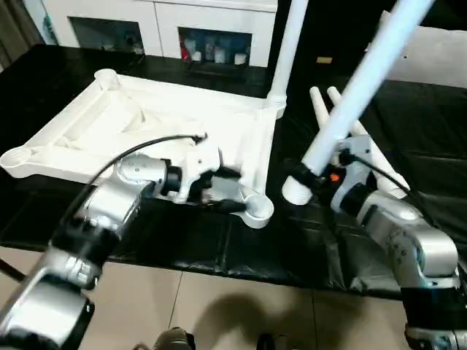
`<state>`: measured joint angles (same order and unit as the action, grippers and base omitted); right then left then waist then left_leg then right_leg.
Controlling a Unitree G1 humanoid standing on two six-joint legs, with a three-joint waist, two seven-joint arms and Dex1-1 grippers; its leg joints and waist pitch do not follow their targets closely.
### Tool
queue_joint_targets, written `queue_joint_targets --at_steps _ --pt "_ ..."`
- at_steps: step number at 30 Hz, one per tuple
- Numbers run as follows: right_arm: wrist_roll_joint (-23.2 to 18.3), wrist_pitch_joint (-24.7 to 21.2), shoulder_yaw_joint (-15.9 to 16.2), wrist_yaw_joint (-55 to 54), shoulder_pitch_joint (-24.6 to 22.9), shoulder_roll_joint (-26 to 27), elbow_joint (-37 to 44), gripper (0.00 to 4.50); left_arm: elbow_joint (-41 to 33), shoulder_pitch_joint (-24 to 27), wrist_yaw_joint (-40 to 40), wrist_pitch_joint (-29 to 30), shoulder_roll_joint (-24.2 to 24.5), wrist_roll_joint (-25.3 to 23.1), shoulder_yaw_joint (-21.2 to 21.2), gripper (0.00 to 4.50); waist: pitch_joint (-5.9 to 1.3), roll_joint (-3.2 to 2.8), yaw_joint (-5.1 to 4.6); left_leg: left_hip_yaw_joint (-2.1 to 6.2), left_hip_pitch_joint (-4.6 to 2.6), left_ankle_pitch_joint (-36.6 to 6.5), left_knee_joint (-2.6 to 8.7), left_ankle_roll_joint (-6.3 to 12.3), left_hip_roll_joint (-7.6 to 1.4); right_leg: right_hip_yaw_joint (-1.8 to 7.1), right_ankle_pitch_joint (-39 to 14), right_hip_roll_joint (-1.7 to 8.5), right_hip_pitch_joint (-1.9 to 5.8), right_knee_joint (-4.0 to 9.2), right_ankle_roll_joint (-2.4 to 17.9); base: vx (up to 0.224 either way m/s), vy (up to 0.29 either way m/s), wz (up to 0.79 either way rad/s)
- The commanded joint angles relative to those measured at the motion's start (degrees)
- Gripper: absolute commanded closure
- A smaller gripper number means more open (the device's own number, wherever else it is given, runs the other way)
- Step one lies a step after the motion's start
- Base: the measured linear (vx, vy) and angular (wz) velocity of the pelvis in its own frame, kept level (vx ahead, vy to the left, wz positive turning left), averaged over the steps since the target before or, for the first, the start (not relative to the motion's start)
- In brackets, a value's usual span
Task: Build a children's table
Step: Insert table leg to table base
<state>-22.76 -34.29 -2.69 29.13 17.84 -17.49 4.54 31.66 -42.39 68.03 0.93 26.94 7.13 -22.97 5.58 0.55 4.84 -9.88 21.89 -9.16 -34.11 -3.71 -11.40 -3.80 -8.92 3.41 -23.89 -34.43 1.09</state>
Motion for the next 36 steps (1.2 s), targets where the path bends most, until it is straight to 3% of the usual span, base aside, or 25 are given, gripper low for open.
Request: queue_joint_targets --at_steps 1,5,9,11,15,19,21,29,30,32,36 --pt "-0.58 0.49 0.58 1.49 -0.72 -0.95 1.96 2.60 6.43 -2.49 1.36 -4.83 -0.12 -2.90 -1.84 1.28 -4.48 -0.44 -0.25 0.29 -1.54 -14.76 4.09 -1.43 -0.93 2.73 -20.13 4.06 3.14 4.93 6.27 0.000 0.000 0.00" --pt "-1.31 -0.61 1.22 3.32 -1.86 -1.84 3.44 2.60 14.63 -5.33 2.81 -10.10 -1.32 -5.91 -2.92 1.59 -4.69 -0.53 0.00 0.46 -1.27 -13.37 4.10 -1.16 -1.18 2.77 -16.43 4.23 3.39 4.42 7.56 0.000 0.000 0.00" --pt "-1.51 0.22 1.43 4.51 -2.69 -2.09 4.06 2.60 19.76 -7.15 2.99 -12.30 -2.35 -7.33 -2.59 1.80 -4.67 -0.71 0.02 0.45 -1.25 -13.38 4.02 -0.91 -1.37 2.79 -13.24 4.45 3.50 3.97 10.53 0.000 0.000 0.00" --pt "-1.95 0.21 1.08 4.34 -3.21 -1.91 4.48 2.60 23.79 -8.62 3.17 -13.80 -2.98 -7.96 -2.53 2.04 -4.54 -0.63 0.04 0.33 -1.28 -14.19 3.96 -0.58 -1.09 2.70 -16.34 4.39 3.47 4.63 9.78 0.000 0.000 0.00" --pt "-2.73 -0.29 0.64 4.73 -3.51 -1.76 4.87 2.60 28.52 -9.88 3.96 -15.53 -4.29 -7.88 -1.37 2.31 -4.34 -0.71 0.12 0.49 -1.41 -15.29 4.07 -0.79 -1.20 2.65 -18.31 4.48 3.36 4.76 9.55 0.000 0.000 0.00" --pt "-2.94 -0.17 0.65 5.07 -3.60 -1.99 5.02 2.60 31.17 -10.61 4.35 -17.22 -4.56 -8.81 -0.93 2.55 -4.39 -0.71 0.18 0.57 -1.37 -14.93 4.15 -0.52 -1.37 2.71 -16.09 4.51 3.46 4.48 10.36 0.000 0.000 0.00" --pt "-3.00 -0.03 0.63 5.15 -3.61 -2.07 5.04 2.60 32.41 -11.10 4.35 -17.95 -4.68 -9.14 -0.68 2.95 -4.39 -0.73 0.14 0.56 -1.28 -14.72 4.14 -0.40 -1.34 2.69 -15.55 4.55 3.53 4.47 10.74 0.000 0.000 0.00" --pt "-2.93 0.64 0.34 4.65 -3.55 -1.69 4.79 2.60 35.89 -12.65 3.86 -19.98 -4.67 -10.96 -0.66 3.44 -4.12 -0.69 0.18 0.64 -1.45 -16.11 4.29 -0.54 -1.40 2.66 -18.25 4.62 3.33 4.77 10.19 0.000 0.000 0.00" --pt "-2.79 0.70 0.36 4.56 -3.53 -1.68 4.81 2.60 36.21 -12.86 4.27 -20.14 -4.69 -11.22 -0.57 3.73 -4.10 -0.67 0.16 0.62 -1.40 -15.96 4.31 -0.49 -1.40 2.70 -18.07 4.63 3.33 4.80 10.21 0.000 0.000 0.00" --pt "-2.54 0.91 0.49 4.53 -3.51 -1.69 4.85 2.60 36.55 -13.06 4.75 -20.21 -4.71 -11.45 -0.46 3.81 -4.05 -0.64 0.18 0.64 -1.34 -15.66 4.36 -0.45 -1.45 2.72 -17.57 4.67 3.34 4.71 10.44 0.000 0.000 0.00" --pt "0.55 5.45 1.87 4.30 -3.24 -1.72 4.52 2.60 36.74 -12.97 6.58 -19.72 -4.01 -13.95 -2.27 4.11 -4.11 -0.68 0.04 0.63 -1.26 -15.04 4.41 -0.35 -1.44 2.72 -16.39 4.78 3.45 4.62 10.66 0.000 0.000 0.00"
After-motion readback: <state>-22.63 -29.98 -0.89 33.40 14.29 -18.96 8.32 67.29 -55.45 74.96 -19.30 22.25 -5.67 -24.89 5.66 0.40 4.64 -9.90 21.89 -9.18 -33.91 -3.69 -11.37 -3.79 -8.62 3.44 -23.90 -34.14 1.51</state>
